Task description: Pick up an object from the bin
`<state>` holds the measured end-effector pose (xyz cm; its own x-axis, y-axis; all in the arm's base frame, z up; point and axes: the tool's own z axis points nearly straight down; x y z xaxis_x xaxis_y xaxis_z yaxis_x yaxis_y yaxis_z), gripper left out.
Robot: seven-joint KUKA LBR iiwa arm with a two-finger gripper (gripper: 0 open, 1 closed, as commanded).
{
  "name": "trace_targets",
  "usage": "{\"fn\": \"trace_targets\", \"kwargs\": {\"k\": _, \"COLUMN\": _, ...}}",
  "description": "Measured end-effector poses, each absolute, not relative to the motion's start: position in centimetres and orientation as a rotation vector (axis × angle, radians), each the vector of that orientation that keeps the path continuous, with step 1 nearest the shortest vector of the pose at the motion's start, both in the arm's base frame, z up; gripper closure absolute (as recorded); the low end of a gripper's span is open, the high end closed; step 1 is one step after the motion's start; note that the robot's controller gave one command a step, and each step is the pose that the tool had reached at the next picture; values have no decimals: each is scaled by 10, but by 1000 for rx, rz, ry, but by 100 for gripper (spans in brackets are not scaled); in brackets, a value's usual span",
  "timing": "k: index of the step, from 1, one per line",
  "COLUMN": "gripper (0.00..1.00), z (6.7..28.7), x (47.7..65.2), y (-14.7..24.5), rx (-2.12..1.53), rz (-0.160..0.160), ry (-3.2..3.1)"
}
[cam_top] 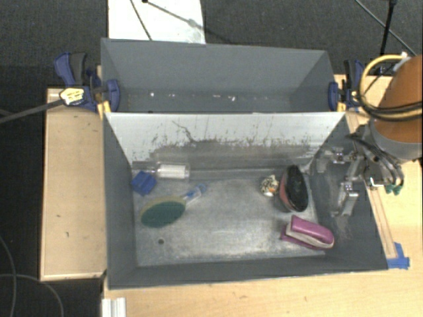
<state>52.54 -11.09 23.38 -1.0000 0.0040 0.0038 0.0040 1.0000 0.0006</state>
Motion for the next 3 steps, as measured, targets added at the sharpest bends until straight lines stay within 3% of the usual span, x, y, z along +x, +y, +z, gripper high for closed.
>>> {"fn": "trace_targets", "kwargs": {"k": 1, "gripper": 0, "z": 70, "x": 482, "y": -137, "rx": 134, "rz": 5, "ry": -3146}}
{"fn": "trace_targets", "kwargs": {"k": 2, "gripper": 0, "z": 102, "x": 480, "y": -111, "rx": 209, "rz": 1, "ry": -3141}}
{"fn": "trace_targets", "kwargs": {"k": 3, "gripper": 0, "z": 110, "x": 479, "y": -118, "rx": 16, "rz": 2, "ry": -3150}}
